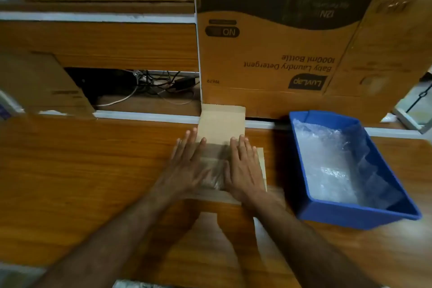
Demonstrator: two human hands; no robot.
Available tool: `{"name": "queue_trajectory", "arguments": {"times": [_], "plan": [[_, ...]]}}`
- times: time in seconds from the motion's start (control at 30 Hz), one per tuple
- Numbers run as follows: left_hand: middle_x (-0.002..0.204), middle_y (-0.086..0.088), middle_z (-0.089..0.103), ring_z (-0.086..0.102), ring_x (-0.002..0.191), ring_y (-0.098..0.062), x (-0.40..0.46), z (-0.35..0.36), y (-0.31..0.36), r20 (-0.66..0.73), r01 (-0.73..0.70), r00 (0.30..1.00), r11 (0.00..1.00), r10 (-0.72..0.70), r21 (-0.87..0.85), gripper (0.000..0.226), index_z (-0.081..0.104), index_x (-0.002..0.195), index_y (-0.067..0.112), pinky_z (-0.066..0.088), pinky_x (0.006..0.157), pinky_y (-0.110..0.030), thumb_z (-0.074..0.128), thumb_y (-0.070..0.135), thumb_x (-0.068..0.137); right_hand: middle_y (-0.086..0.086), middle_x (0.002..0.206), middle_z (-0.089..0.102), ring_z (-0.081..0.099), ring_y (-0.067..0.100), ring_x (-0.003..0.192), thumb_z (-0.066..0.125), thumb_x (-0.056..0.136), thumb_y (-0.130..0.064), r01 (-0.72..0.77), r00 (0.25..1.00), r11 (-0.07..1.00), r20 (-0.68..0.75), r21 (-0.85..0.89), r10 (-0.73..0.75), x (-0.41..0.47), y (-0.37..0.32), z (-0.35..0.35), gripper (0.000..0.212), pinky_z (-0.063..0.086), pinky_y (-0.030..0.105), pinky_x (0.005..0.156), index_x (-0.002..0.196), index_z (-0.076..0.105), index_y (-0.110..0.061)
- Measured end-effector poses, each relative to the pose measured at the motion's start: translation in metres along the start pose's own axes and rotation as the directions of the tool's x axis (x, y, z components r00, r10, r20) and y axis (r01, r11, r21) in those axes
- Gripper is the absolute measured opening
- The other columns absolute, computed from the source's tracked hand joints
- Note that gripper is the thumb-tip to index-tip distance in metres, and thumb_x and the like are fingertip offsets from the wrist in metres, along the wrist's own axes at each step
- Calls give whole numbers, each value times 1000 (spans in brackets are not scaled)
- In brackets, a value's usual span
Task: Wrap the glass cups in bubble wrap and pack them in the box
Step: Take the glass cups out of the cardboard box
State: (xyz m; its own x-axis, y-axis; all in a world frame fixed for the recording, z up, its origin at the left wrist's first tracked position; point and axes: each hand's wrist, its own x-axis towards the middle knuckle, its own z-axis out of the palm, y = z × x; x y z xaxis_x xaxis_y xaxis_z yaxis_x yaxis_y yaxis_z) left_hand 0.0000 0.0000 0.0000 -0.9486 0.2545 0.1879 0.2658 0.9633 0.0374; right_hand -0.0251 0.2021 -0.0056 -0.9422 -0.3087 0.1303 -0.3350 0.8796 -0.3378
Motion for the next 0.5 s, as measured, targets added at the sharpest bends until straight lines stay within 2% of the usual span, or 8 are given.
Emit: {"name": "queue_trajectory", "arguments": {"times": [0.1,0.2,0.3,0.5], "plan": [[165,-7,-34,-30,153,-26,11,13,-7,116,32,993,999,-33,12,83,-19,160,24,-6,128,-50,24,64,102,11,173,-5,-8,25,159,31,108,-45,-38,994,997,96,-65,44,-2,-8,9,73,-7,43,128,165,-3,-16],[170,-1,-22,-19,157,-21,21,22,-10,214,24,977,997,-7,-79,77,-5,163,23,-8,126,-41,31,58,105,10,173,7,4,25,159,40,105,-49,-56,987,992,142,-113,72,-6,-14,16,77,-2,40,126,165,4,-17],[173,-1,1,3,158,-21,28,33,-19,235,-38,970,992,66,-123,72,9,164,22,6,126,-39,33,57,105,10,172,13,13,26,158,41,104,-50,-88,978,978,170,-192,121,-1,-17,18,78,7,42,127,165,6,-17],[170,-5,17,21,154,-25,42,42,-21,234,-152,956,982,176,-116,69,20,162,20,21,123,-42,37,55,105,14,172,13,19,32,156,46,105,-43,-78,949,916,254,-393,189,16,-26,21,79,15,49,126,164,4,-12]]}}
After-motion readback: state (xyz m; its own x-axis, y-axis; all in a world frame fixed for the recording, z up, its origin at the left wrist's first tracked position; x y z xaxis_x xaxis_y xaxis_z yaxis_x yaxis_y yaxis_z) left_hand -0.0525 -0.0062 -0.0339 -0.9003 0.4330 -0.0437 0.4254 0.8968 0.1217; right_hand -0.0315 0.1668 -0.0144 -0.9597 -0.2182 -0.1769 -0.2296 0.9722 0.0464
